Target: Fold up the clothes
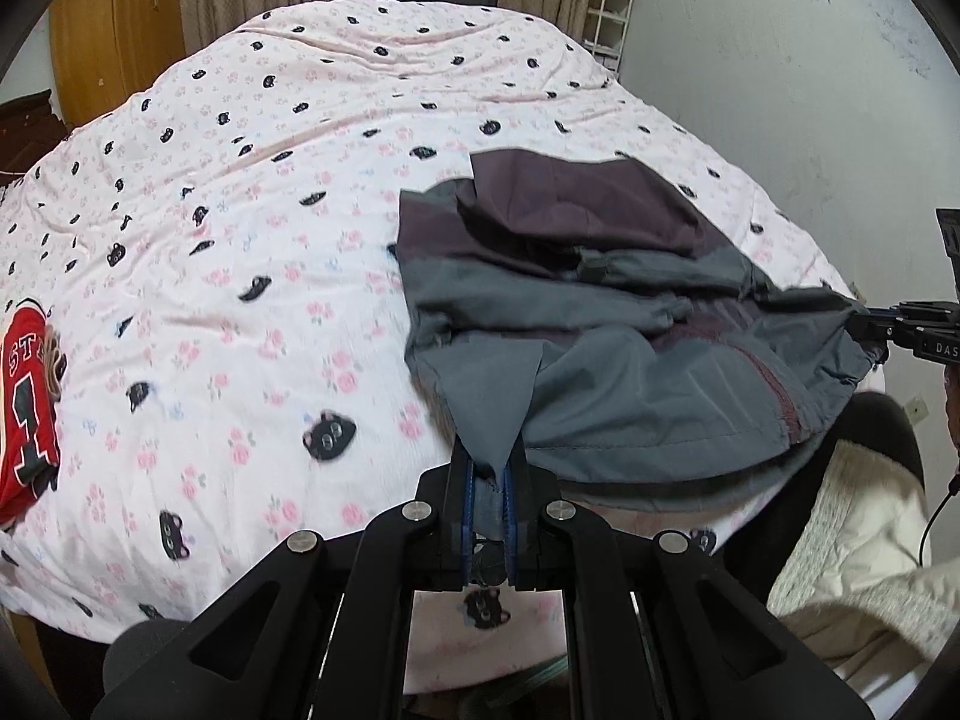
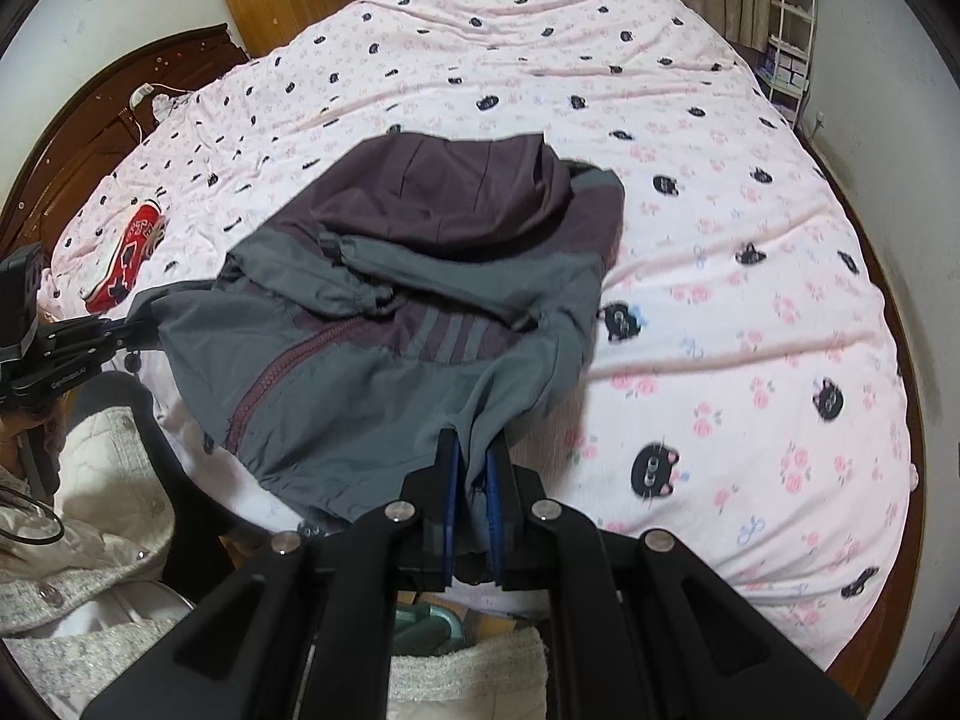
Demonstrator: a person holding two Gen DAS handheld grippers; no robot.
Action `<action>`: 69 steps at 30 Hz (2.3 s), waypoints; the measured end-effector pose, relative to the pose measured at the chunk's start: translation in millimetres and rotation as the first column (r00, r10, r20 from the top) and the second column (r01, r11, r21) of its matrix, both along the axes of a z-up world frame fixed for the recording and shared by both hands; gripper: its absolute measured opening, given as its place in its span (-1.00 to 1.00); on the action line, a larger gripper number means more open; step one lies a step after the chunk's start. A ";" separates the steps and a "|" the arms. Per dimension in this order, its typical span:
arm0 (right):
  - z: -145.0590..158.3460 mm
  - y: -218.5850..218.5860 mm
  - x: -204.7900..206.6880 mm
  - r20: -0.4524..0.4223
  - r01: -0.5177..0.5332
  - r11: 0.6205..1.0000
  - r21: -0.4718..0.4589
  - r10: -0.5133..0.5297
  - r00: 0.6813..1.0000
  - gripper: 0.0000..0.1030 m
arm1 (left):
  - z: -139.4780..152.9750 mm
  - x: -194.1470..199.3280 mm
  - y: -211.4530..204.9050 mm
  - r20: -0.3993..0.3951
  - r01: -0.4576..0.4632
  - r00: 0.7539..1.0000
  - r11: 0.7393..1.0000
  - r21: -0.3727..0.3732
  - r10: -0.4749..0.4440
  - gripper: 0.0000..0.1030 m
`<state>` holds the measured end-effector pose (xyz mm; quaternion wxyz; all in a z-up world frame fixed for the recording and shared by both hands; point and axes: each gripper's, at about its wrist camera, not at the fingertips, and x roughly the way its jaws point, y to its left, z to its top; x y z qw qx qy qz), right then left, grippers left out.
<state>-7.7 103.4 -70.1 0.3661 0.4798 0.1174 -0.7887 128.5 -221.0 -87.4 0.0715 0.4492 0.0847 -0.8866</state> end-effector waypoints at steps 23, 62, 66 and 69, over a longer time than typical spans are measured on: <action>19.9 -58.1 -156.6 0.129 0.117 0.991 -0.060 -0.109 0.986 -0.83 | -1.5 -147.7 -87.1 0.054 -0.071 0.996 0.989 0.126 0.065 -0.87; -69.4 -122.1 -263.4 0.308 0.180 0.971 0.157 -0.222 0.925 -0.82 | -64.1 -172.1 -201.4 0.171 -0.259 0.960 0.465 0.846 0.222 0.00; -68.7 -121.7 -263.3 0.304 0.179 0.970 0.163 -0.222 0.927 -0.82 | -66.4 -173.3 -205.3 0.135 -0.173 0.982 0.338 0.925 0.131 0.19; -71.2 -121.7 -263.7 0.301 0.178 0.970 0.167 -0.222 0.927 -0.82 | -49.0 -171.8 -210.1 0.104 -0.145 0.987 0.387 0.910 0.127 0.23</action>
